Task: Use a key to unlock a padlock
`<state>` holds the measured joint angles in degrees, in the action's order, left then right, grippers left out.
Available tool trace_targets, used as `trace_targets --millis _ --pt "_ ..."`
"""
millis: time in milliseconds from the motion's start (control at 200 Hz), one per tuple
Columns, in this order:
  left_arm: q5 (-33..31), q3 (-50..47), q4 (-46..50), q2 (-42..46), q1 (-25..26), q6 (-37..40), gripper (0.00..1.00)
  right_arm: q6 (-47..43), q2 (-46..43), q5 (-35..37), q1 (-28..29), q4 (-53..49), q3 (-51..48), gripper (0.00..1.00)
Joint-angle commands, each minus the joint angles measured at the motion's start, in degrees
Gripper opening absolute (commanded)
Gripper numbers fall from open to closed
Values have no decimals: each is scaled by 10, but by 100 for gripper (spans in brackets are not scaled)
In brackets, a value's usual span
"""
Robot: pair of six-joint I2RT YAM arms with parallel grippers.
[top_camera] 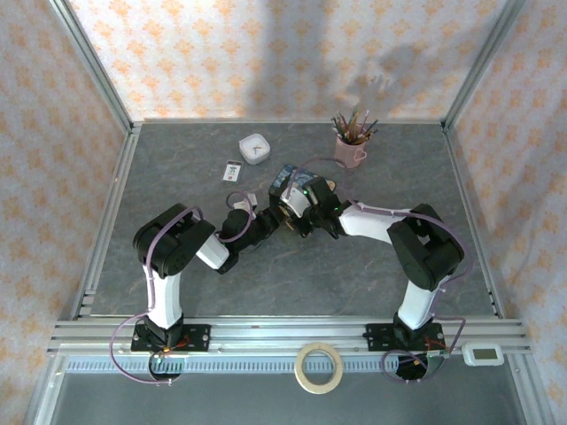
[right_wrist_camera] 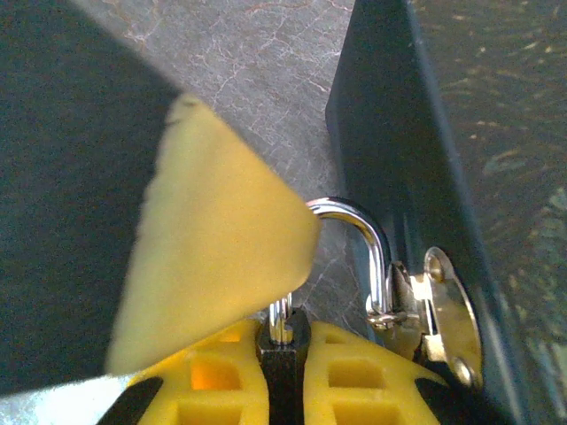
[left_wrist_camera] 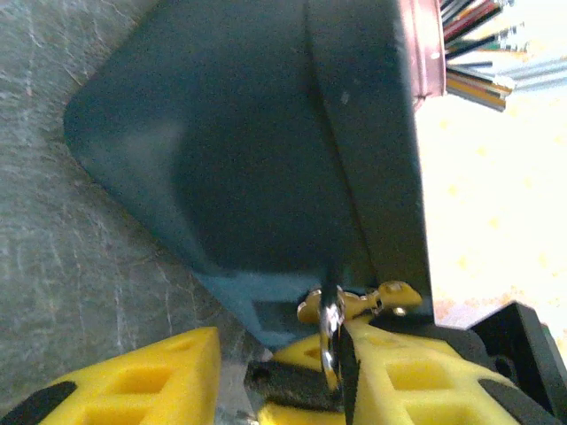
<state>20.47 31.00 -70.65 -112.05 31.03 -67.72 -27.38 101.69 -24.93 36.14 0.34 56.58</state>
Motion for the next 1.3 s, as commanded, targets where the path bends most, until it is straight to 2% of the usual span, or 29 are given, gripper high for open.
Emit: trace_targets --millis 0,265,460,505,555,626,716,756,771,796,1066,1141,1201,1296 --pt "-21 20 -52 -21 3 -14 37 9 -13 -19 -4 27 -2 0" --pt "-20 43 -71 -47 3 -25 31 5 -14 -21 -4 22 1 0" --pt "-21 48 -66 -53 3 -20 0 7 -17 -19 -4 23 0 0" --pt "-21 48 -68 -57 3 -21 0 9 -18 -17 -4 25 -2 0" --pt "-18 48 -73 -59 3 -21 0 9 -21 -14 -3 26 -5 8" --pt "-18 47 -74 -61 2 -22 0 18 -28 -13 -3 29 -9 25" --pt "-19 44 -75 -60 3 -22 0 37 -46 -26 -4 25 -11 35" --pt "-20 44 -75 -60 3 -23 0 49 -57 -33 -4 17 -12 44" --pt "-21 44 -75 -60 3 -22 0 54 -61 -35 -4 14 -12 51" --pt "-20 43 -76 -60 3 -22 0 64 -69 -36 -3 6 -11 54" --pt "-18 38 -89 -60 4 -29 0 177 -164 24 -14 -41 -27 67" --pt "-17 36 -88 -59 4 -28 0 216 -182 30 -30 -31 -33 67" --pt "-16 33 -89 -59 4 -28 0 262 -192 67 -46 -18 -36 68" --pt "-19 27 -92 -58 4 -28 0 362 -187 168 -75 -14 -31 70"
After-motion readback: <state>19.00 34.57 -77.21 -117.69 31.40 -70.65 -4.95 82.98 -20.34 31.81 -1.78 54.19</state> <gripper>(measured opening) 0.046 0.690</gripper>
